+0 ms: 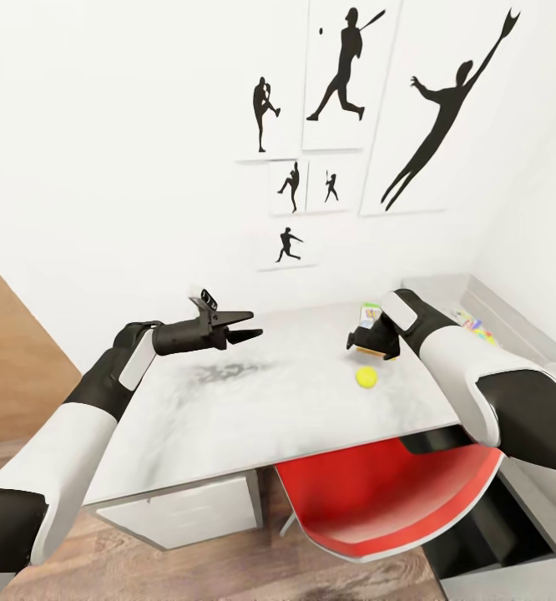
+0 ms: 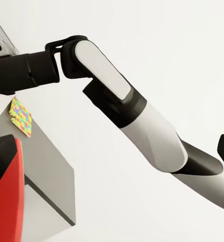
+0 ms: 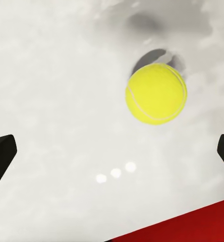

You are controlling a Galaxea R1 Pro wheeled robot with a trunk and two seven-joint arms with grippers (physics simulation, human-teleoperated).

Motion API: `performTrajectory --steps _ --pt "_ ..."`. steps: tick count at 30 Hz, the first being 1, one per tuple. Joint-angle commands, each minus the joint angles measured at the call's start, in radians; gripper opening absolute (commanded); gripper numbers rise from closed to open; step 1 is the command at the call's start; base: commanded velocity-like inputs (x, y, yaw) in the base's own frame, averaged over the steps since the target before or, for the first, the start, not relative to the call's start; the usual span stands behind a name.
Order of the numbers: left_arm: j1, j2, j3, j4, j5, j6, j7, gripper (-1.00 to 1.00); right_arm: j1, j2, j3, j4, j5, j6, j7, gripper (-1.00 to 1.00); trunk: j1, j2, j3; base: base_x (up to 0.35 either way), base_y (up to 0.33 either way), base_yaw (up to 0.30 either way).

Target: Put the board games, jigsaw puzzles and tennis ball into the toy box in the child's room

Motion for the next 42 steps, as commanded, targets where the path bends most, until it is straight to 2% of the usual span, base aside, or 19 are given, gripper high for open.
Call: performTrajectory --steps 1,6,10,22,42 --pt "-0.001 0.001 -0.004 0.0 0.003 0.007 -0.003 1.0 -0.001 -0.001 0.007 0.0 -0.011 0.002 -0.007 1.0 0.001 -0.002 -0.004 0.0 0.0 0.0" --pt "-0.004 0.001 -0.005 -0.001 0.005 0.007 -0.003 1.0 -0.001 -0.007 0.009 0.004 -0.011 -0.003 -0.007 1.0 0.001 -0.002 -0.012 0.0 0.0 0.0" --pt "-0.026 -0.001 -0.005 -0.002 0.007 0.007 -0.003 1.0 -0.001 -0.01 0.009 0.005 -0.011 -0.007 -0.007 1.0 0.001 -0.002 -0.018 0.0 0.0 0.0" --pt "-0.064 -0.018 -0.005 -0.002 0.007 0.007 -0.003 1.0 -0.001 -0.016 0.012 0.006 -0.011 -0.013 -0.007 1.0 0.001 -0.002 -0.037 0.0 0.0 0.0" --pt "-0.07 -0.016 0.003 0.001 0.009 0.007 -0.011 1.0 0.01 -0.02 0.013 0.006 -0.009 -0.014 -0.007 1.0 0.001 -0.002 -0.069 0.0 0.0 0.0"
